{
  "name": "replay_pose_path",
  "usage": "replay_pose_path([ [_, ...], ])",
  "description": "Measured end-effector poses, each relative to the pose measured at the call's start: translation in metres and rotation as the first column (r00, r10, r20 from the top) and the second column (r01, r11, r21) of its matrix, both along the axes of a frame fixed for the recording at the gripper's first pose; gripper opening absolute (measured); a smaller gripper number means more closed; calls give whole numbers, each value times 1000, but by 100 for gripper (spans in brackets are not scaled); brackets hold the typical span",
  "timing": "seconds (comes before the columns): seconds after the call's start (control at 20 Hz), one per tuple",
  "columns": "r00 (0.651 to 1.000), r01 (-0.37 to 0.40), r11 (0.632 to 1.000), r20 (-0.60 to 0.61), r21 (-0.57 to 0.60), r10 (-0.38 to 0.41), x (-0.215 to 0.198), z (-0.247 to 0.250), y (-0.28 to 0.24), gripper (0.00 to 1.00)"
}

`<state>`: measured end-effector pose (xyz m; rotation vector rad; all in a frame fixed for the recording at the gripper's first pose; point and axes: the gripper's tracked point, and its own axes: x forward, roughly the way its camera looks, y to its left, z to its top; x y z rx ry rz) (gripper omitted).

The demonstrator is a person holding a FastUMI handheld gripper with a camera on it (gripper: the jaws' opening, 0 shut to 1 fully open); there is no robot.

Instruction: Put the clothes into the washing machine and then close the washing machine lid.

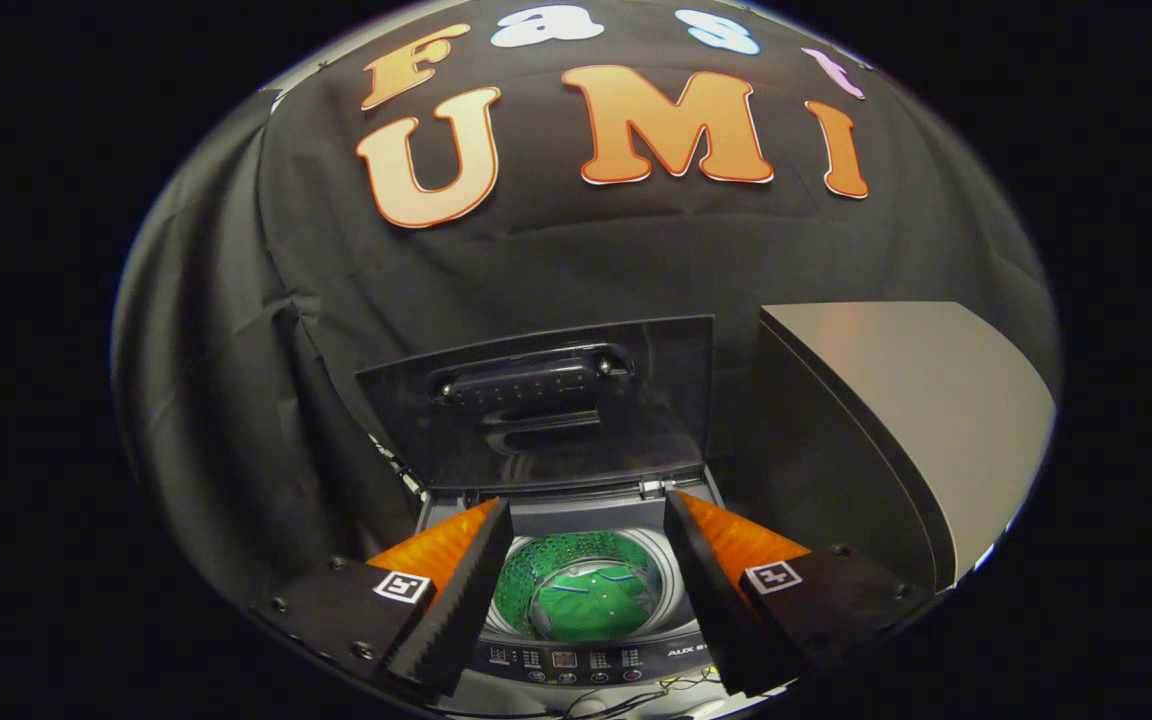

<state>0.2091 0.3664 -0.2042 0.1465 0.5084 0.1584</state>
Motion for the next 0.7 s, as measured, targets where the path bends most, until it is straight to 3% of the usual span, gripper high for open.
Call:
replay_pose_path([
  [0.7,997,-74,995,24,-60,75,31,16,12,98],
])
